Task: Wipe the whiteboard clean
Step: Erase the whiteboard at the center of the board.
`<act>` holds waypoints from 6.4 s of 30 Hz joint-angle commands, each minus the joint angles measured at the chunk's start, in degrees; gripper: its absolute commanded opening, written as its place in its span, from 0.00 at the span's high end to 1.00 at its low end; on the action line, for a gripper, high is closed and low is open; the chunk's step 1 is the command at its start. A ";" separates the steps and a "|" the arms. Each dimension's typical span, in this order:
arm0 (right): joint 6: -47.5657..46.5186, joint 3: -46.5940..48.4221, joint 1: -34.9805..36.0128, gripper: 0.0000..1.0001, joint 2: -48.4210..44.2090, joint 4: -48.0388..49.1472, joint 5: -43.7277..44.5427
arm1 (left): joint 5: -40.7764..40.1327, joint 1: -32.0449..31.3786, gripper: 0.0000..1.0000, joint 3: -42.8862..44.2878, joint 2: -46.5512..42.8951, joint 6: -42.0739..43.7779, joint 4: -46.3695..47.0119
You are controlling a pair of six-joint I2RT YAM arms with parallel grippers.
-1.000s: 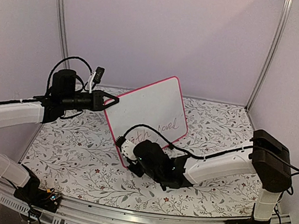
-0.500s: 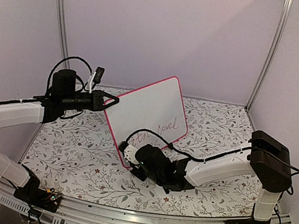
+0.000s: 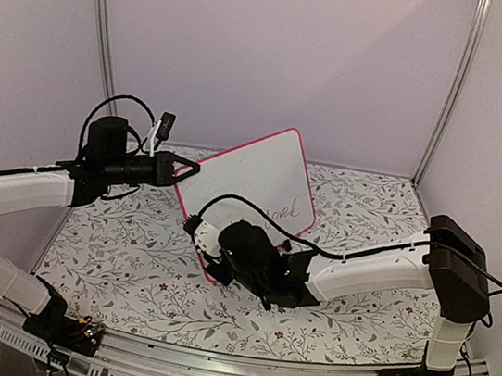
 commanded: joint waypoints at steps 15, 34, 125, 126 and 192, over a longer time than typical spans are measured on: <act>3.58 -6.30 -0.79 0.76 0.43 0.36 -0.89 | 5.01 -1.42 1.00 -0.07 -1.74 -2.59 2.83; 9.70 -6.76 -5.90 0.76 -3.10 0.30 -4.67 | 5.02 -1.39 1.00 -0.13 -1.54 -2.66 2.96; 15.06 -10.44 -10.90 0.76 -4.52 -0.09 -7.77 | 5.17 -1.29 1.00 -0.13 -1.33 -2.86 3.02; 14.75 -9.42 -11.10 0.76 -4.39 -0.14 -7.62 | 5.12 -1.33 1.00 -0.08 -1.32 -2.84 3.03; 15.92 -10.35 -13.97 0.77 -5.54 0.87 -10.70 | 5.45 -0.87 1.00 -0.16 -1.65 -3.24 3.29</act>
